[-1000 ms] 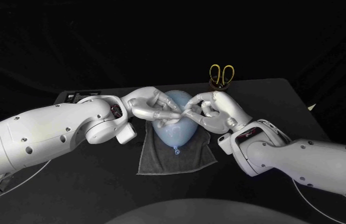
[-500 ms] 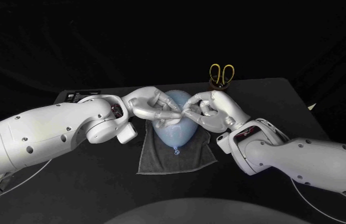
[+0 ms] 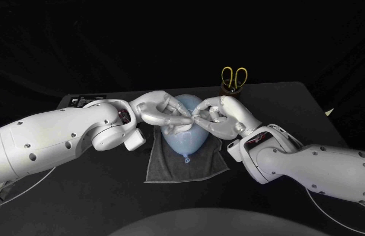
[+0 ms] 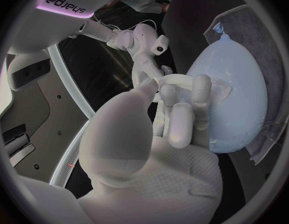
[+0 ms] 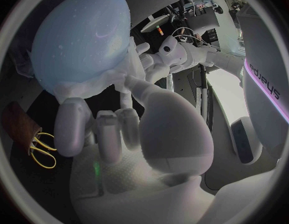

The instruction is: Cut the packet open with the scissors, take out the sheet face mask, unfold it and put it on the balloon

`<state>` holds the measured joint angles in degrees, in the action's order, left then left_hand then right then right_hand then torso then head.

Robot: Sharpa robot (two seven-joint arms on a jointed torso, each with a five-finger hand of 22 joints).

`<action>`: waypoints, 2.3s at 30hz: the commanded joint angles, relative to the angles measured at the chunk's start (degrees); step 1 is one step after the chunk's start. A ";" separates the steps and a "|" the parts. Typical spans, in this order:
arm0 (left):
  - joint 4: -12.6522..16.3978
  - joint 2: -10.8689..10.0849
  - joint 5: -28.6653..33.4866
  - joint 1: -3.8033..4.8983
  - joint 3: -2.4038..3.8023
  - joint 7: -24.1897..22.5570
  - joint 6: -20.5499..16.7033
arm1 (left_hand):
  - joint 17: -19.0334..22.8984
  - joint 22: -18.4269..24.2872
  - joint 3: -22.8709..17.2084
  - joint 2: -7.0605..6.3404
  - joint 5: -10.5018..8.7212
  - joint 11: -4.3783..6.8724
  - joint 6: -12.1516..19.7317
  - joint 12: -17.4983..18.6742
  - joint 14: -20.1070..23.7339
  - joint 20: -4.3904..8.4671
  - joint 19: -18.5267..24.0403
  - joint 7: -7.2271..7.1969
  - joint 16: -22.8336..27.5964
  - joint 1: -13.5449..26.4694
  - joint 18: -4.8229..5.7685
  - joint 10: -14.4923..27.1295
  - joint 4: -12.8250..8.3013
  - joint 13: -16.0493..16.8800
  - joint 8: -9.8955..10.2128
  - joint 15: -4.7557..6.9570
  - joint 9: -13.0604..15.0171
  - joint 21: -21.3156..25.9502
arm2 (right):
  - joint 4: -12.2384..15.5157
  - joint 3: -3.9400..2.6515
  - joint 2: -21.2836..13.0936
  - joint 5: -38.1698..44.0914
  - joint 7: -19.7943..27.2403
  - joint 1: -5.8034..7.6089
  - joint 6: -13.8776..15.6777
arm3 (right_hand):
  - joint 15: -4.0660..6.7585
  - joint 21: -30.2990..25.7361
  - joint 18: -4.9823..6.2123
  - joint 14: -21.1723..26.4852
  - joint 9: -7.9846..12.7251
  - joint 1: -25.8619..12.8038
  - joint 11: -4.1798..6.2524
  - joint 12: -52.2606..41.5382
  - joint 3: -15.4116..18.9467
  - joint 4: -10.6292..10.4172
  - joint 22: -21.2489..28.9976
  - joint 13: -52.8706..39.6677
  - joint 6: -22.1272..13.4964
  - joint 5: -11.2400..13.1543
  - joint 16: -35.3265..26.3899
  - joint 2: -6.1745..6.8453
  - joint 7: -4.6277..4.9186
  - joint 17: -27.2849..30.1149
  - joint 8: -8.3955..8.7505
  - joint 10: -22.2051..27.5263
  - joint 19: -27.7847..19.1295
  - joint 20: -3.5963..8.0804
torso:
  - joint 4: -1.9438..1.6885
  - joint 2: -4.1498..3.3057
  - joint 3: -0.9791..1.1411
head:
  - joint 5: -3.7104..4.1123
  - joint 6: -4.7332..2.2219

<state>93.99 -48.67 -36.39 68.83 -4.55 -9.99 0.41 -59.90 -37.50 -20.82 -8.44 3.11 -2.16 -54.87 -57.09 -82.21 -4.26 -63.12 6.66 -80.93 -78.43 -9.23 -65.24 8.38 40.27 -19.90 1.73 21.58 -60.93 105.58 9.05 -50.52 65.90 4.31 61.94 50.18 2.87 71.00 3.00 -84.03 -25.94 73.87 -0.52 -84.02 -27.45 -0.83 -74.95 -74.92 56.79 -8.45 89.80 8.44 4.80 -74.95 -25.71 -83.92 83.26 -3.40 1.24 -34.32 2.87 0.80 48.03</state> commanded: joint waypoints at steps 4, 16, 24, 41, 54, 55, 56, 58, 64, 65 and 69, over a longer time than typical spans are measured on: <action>0.15 0.29 0.56 -0.02 0.05 -0.84 0.60 | -0.70 -0.76 -1.02 0.74 -0.20 0.27 -0.84 -0.78 -0.70 0.15 -0.77 -0.07 -0.45 -1.49 0.21 -0.89 -0.20 0.79 -0.36 0.05 -0.08 -0.65 | 0.16 -0.05 0.18 1.13 -0.23 0.01 0.10 | 0.07 0.07 0.71 -5.97 0.22 -0.88 -0.01 0.05 0.03 -0.91 -10.07 -10.55 -0.49 -3.15 0.20 0.37 -0.03 -15.05 -0.57 -2.10 0.10 0.18 | 0.03 0.00 0.02 | -0.02 -0.04; -0.13 0.45 2.81 -0.01 0.05 -0.25 0.07 | -2.82 -3.65 -9.89 3.70 -0.03 0.59 -1.41 -1.05 -1.59 0.79 -2.03 -0.20 -0.99 -4.82 0.60 -2.41 -3.38 2.12 -1.87 0.44 0.79 -2.91 | 0.23 -0.09 0.03 1.12 -0.42 0.01 0.08 | 0.09 0.00 0.73 -5.97 0.29 -1.01 0.02 0.06 -0.03 -1.08 -10.06 -10.53 -0.61 -4.69 0.20 0.51 -0.06 -15.05 -0.80 -2.09 0.10 0.20 | 0.02 0.04 0.03 | -0.07 0.05; -0.39 0.53 7.10 -0.01 0.04 0.33 -1.19 | -4.55 -7.17 -17.51 2.07 0.12 0.97 -1.43 -2.62 -2.28 1.11 -3.20 -0.62 -1.34 -1.10 1.02 -5.38 -5.99 5.13 -4.22 0.78 3.42 -5.61 | 0.21 -0.10 -0.14 1.72 -1.11 0.04 -0.79 | -0.13 -0.96 0.88 -5.97 0.71 -1.33 -0.36 0.63 0.21 -1.18 -9.81 -10.09 -1.83 -4.73 0.20 1.22 0.49 -15.05 -0.25 -1.67 -0.25 0.10 | 0.02 -0.01 0.01 | -0.03 0.10; -0.57 0.19 11.27 -0.01 0.03 2.82 -0.03 | -2.91 -7.97 -13.26 -2.08 0.14 0.47 1.29 -2.65 -1.93 0.59 -3.08 -0.35 -0.54 12.07 1.20 -4.66 -0.63 5.54 -3.98 0.30 5.51 -5.78 | 0.75 -0.26 -0.56 -1.20 2.58 0.42 1.15 | -0.53 0.47 0.64 -5.97 1.51 -0.79 -0.62 -0.10 -0.61 -1.33 -10.22 -10.55 -1.18 -4.93 0.20 0.15 0.61 -15.05 -0.21 -2.14 0.30 -0.44 | 0.03 0.02 0.00 | 0.11 -0.36; -0.67 0.52 6.44 -0.02 0.03 3.73 -1.73 | -2.71 -6.85 -3.53 -6.26 -0.29 0.39 1.14 -3.37 -1.68 0.46 -3.13 -0.35 -0.44 11.15 1.06 -3.53 2.37 6.35 -3.15 0.25 5.19 -4.53 | -0.18 -0.72 0.41 -3.85 -1.28 1.84 -1.60 | -0.05 0.25 0.71 -5.97 1.23 -0.88 -0.07 -0.27 -0.45 -1.21 -10.16 -10.66 -0.57 -5.48 0.20 0.50 0.01 -15.05 -1.16 -2.30 0.28 -0.07 | 0.00 0.03 -0.04 | 0.20 -0.76; -0.66 0.56 6.23 -0.02 0.03 3.73 -1.76 | -2.62 -6.72 -3.17 -6.36 -0.30 0.40 1.12 -3.37 -1.65 0.46 -3.08 -0.36 -0.41 10.95 1.05 -3.47 2.43 6.34 -3.16 0.26 5.20 -4.43 | -0.29 -0.73 0.52 -3.79 -1.66 1.93 -1.84 | -0.05 0.25 0.71 -5.97 1.23 -0.88 -0.07 -0.27 -0.45 -1.21 -10.16 -10.66 -0.57 -5.48 0.20 0.50 0.01 -15.05 -1.16 -2.30 0.28 -0.07 | 0.00 0.03 -0.04 | 0.20 -0.76; -0.65 0.63 5.87 -0.02 0.03 3.73 -1.87 | -2.60 -6.62 -2.69 -6.47 -0.31 0.40 1.14 -3.41 -1.62 0.47 -3.04 -0.36 -0.40 10.68 1.03 -3.41 2.54 6.39 -3.14 0.26 5.21 -4.33 | -0.46 -0.75 0.68 -3.68 -2.22 2.04 -2.21 | -0.04 0.16 0.72 -5.97 1.23 -0.88 -0.07 -0.24 -0.44 -1.20 -10.14 -10.64 -0.58 -5.50 0.20 0.54 0.01 -15.05 -1.17 -2.28 0.25 -0.06 | 0.00 0.01 -0.04 | 0.19 -0.79; -0.65 0.69 5.56 -0.02 0.03 3.69 -2.03 | -2.60 -6.61 -2.67 -6.47 -0.31 0.40 1.15 -3.41 -1.62 0.47 -3.04 -0.36 -0.40 10.67 1.03 -3.41 2.54 6.39 -3.14 0.26 5.21 -4.33 | -0.68 -0.76 0.91 -3.45 -2.96 2.15 -2.75 | -0.03 0.08 0.74 -5.97 1.23 -0.87 -0.06 -0.17 -0.42 -1.16 -10.11 -10.58 -0.59 -5.54 0.20 0.62 0.00 -15.05 -1.19 -2.23 0.22 -0.05 | -0.03 -0.01 -0.03 | 0.17 -0.81; -0.67 0.88 4.95 -0.02 0.03 3.41 -3.25 | -2.87 -6.51 -1.06 -6.47 -0.32 0.41 1.19 -4.00 -1.63 0.49 -3.08 -0.36 -0.51 8.99 1.03 -3.54 2.73 7.16 -3.13 0.26 5.26 -4.14 | -0.98 -0.79 1.38 -2.45 -4.75 2.37 -4.35 | 0.07 -0.14 0.76 -5.97 1.21 -0.80 0.00 -0.09 -0.54 -0.86 -10.05 -10.52 -0.66 -7.33 0.20 1.06 -0.03 -15.05 -1.57 -2.17 0.13 0.12 | 0.02 -0.01 0.02 | 0.14 -0.72; -0.68 0.90 4.92 -0.02 0.03 3.34 -3.38 | -2.84 -6.54 -0.97 -6.43 -0.32 0.41 1.16 -4.09 -1.63 0.49 -3.11 -0.37 -0.50 8.82 1.04 -3.59 2.72 7.27 -3.15 0.27 5.28 -4.14 | -0.98 -0.79 1.40 -2.34 -4.85 2.38 -4.50 | 0.08 -0.13 0.76 -5.97 1.21 -0.79 0.01 -0.10 -0.57 -0.83 -10.06 -10.53 -0.66 -7.67 0.20 1.10 -0.03 -15.05 -1.63 -2.17 0.13 0.14 | 0.02 -0.01 0.02 | 0.14 -0.72; -0.71 1.01 4.85 -0.02 0.03 3.01 -4.10 | -2.91 -6.59 -0.51 -6.27 -0.31 0.45 0.99 -4.57 -1.63 0.50 -3.17 -0.41 -0.53 8.12 1.05 -3.88 2.74 7.86 -3.26 0.29 5.33 -4.13 | -0.95 -0.79 1.55 -1.87 -5.27 2.41 -5.37 | 0.10 -0.23 0.76 -5.97 1.20 -1.03 0.01 -0.09 -0.69 -0.60 -10.04 -10.52 -0.76 -11.08 0.20 1.65 -0.01 -15.05 -2.09 -2.16 0.09 0.21 | 0.04 0.01 0.02 | 0.21 -0.69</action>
<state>93.24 -47.85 -30.73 68.84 -4.56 -6.53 -2.35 -62.73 -44.04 -21.63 -14.70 3.17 -1.95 -53.60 -61.49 -84.04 -3.51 -66.34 6.44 -81.64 -69.93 -8.80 -68.90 11.01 48.02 -23.18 2.33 26.91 -65.39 104.56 8.28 -49.10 62.79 0.60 64.34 47.26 2.57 71.10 3.00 -84.14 -24.64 72.72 -0.92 -84.16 -28.23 -1.74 -74.93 -74.90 55.93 -19.26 89.80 9.59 4.86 -74.95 -27.65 -83.93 83.50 -3.60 1.25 -34.32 2.85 0.97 47.30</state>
